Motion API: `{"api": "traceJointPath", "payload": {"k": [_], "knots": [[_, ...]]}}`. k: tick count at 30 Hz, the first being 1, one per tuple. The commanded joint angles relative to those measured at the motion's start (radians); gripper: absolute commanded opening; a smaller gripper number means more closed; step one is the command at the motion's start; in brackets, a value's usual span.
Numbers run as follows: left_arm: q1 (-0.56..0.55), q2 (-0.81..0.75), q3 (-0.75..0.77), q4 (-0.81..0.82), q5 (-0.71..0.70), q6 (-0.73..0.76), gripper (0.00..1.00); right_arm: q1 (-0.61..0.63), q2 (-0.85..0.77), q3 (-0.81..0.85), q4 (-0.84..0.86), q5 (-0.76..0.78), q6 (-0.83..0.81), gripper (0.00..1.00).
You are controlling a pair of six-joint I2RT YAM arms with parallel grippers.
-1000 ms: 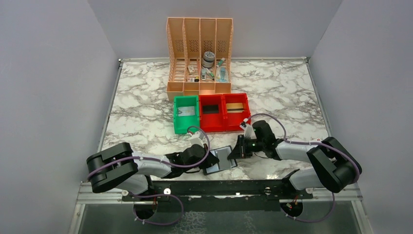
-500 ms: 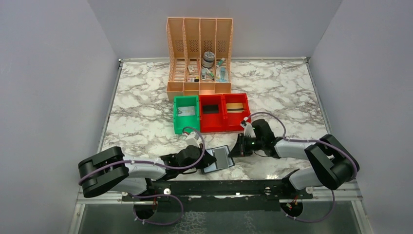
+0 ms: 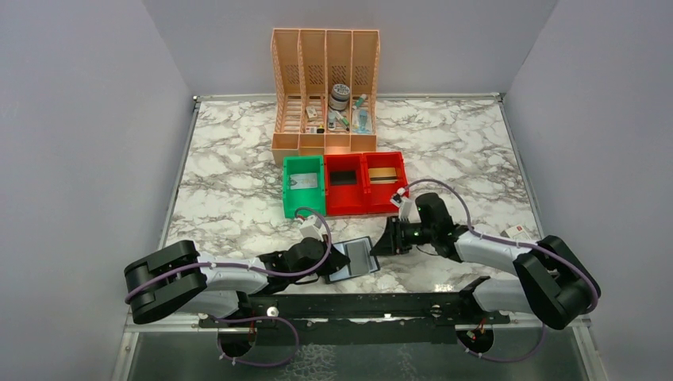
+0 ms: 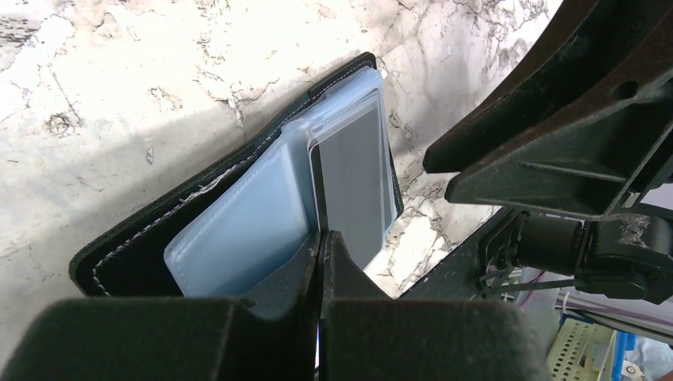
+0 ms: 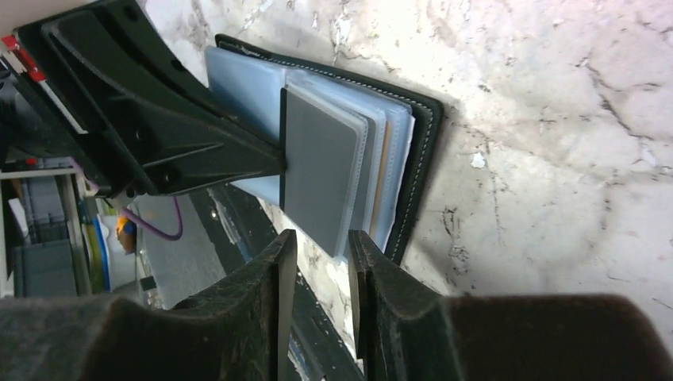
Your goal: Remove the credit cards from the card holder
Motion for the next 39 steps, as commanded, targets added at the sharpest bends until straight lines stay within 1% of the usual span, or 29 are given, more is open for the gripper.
{"api": "traceJointPath", "payload": {"k": [1,4,7,13,16,19,21,22,23,25,27,30,39], "knots": [[0.005,-0.007,-0.005,-0.007,-0.036,-0.001,0.00,0.022,0.000,0.010,0.035,-0.083,-0.002,0.31],[0.005,-0.003,0.002,-0.007,-0.031,0.003,0.00,0.095,0.055,0.048,-0.007,-0.048,-0.013,0.31],[0.005,0.000,0.010,-0.007,-0.025,0.010,0.00,0.153,0.122,0.088,-0.041,0.030,-0.013,0.29],[0.005,-0.001,0.011,-0.008,-0.019,0.010,0.00,0.156,0.136,0.076,-0.084,0.167,0.017,0.27],[0.005,0.001,0.012,-0.007,-0.018,0.014,0.00,0.156,0.123,0.063,-0.085,0.179,0.023,0.27],[0.005,0.008,0.017,-0.007,-0.012,0.019,0.00,0.156,0.143,0.060,-0.079,0.173,0.022,0.26],[0.006,0.012,0.018,-0.007,-0.007,0.021,0.05,0.155,0.159,0.059,-0.076,0.174,0.023,0.26],[0.005,0.015,0.019,-0.007,-0.004,0.021,0.09,0.156,0.165,0.056,-0.073,0.177,0.025,0.26],[0.005,0.016,0.020,-0.008,-0.001,0.021,0.11,0.155,0.168,0.051,-0.070,0.180,0.027,0.26],[0.005,0.019,0.019,-0.008,0.002,0.019,0.12,0.156,0.175,0.049,-0.064,0.181,0.028,0.25],[0.005,0.020,0.018,-0.007,0.000,0.012,0.09,0.156,0.183,0.050,-0.059,0.177,0.029,0.25],[0.005,0.018,0.014,-0.007,-0.007,0.004,0.00,0.156,0.193,0.052,-0.055,0.176,0.031,0.25],[0.006,-0.029,-0.022,-0.040,-0.042,-0.022,0.00,0.155,0.208,0.054,-0.092,0.252,0.035,0.24]]}}
